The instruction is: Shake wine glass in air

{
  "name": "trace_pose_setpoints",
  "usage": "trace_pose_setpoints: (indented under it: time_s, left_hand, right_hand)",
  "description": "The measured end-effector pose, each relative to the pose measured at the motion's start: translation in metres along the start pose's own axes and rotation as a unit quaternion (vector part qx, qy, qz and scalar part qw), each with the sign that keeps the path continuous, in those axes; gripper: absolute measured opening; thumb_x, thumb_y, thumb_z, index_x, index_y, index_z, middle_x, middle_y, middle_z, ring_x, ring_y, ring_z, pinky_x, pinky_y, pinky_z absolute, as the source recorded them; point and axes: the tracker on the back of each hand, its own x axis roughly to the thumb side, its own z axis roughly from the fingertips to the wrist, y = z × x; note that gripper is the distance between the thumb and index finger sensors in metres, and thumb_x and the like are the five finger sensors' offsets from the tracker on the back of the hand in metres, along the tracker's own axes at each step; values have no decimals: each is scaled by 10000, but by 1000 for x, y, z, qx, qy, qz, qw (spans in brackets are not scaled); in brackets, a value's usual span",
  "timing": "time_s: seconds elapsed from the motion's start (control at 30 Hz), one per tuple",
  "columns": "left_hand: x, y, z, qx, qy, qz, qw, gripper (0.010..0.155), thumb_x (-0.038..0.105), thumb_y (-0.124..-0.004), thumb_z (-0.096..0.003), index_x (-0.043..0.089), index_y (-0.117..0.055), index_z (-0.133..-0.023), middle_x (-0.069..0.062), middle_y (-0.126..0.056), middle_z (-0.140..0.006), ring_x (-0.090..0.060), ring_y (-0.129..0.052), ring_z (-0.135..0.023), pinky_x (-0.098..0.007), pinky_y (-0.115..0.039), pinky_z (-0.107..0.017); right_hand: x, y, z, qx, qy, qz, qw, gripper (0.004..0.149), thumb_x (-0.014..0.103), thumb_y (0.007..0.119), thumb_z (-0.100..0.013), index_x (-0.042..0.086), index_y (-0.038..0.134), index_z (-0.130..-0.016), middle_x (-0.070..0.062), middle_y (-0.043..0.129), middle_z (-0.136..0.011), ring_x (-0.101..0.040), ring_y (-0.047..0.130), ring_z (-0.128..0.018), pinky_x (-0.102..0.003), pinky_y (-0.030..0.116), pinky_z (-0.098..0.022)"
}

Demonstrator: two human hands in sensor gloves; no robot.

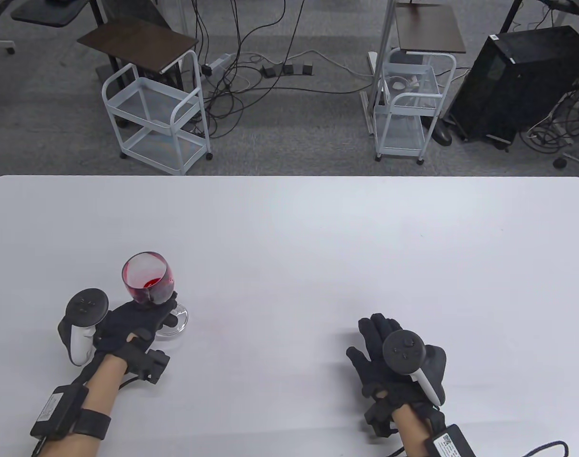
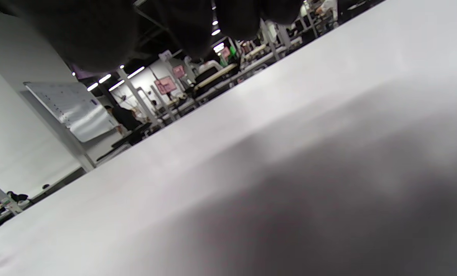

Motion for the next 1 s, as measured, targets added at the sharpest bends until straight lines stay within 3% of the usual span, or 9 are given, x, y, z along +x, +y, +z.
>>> trace_pose_setpoints:
  time_s: [0.07,0.27,0.33,0.7,0.73,0.8,0.83,0.87,1.0]
  left_hand:
    - [2,1,-1,5,3,-17,1000,434,409,-969,-457,257,-939,-863,-252,-729,-1208,-187,-1217,-536,-423,-939,-512]
    - [1,2,-2,1,3,-10,1000,438,408,-969,-458,248,-939,-864,-92,-999,-901,-192,-1216,-533,-427,-938,-510]
    - [-4,7,-4,25,16,-11,999,437,419,-961,-462,252,-935,-865,-143,-927,-1002,-177,-1220,-524,-417,-944,-507]
    - [-3,4,-1,-9,-3,-19,1000,440,410,-971,-457,251,-938,-866,-78,-1007,-887,-193,-1215,-538,-431,-934,-515]
    - [-3,5,-2,-1,2,-24,1000,441,411,-970,-457,257,-934,-869,-249,-712,-1224,-193,-1213,-548,-430,-932,-521]
    - [-7,8,-3,20,16,-13,1000,439,415,-964,-460,251,-935,-866,-266,-719,-1216,-187,-1217,-529,-423,-938,-514]
    - [-7,7,-1,11,12,3,1000,440,411,-965,-460,244,-936,-865,-85,-1009,-882,-190,-1217,-523,-429,-936,-511]
    - [-5,6,1,8,4,5,1000,439,409,-967,-459,242,-938,-864,-272,-720,-1213,-195,-1217,-525,-432,-935,-511]
    - [-6,9,2,19,10,-11,1000,440,415,-966,-458,253,-936,-866,-255,-732,-1205,-186,-1217,-532,-425,-936,-516]
  right_hand:
    - [0,0,-1,2,0,-1,1000,698,564,731,-420,281,536,-1027,-11,415,-1167,-351,341,-1083,-635,337,-745]
    - [0,1,0,3,-2,2,1000,699,566,730,-420,281,535,-1028,-10,414,-1167,-352,338,-1083,-635,338,-745]
    - [0,2,-1,3,0,2,1000,699,565,730,-420,282,533,-1028,-11,409,-1167,-349,334,-1083,-634,334,-746]
    - [5,4,0,0,-17,19,1000,701,566,729,-420,287,526,-1030,-4,393,-1170,-347,309,-1085,-632,322,-747]
    - [5,4,0,0,-17,19,1000,699,567,729,-421,287,527,-1029,-4,391,-1170,-346,309,-1085,-632,322,-747]
    - [4,4,0,-1,-14,19,1000,700,566,729,-420,286,526,-1029,-2,392,-1169,-346,309,-1085,-632,321,-747]
    - [4,3,1,-3,-14,19,1000,700,565,730,-420,286,527,-1029,-4,393,-1169,-348,308,-1084,-633,322,-746]
    - [4,3,2,-5,-15,17,1000,699,565,730,-420,287,527,-1029,-5,394,-1169,-348,310,-1084,-633,323,-746]
    - [4,1,2,-10,-16,14,1000,699,565,730,-420,284,530,-1028,-5,397,-1169,-346,314,-1084,-633,324,-746]
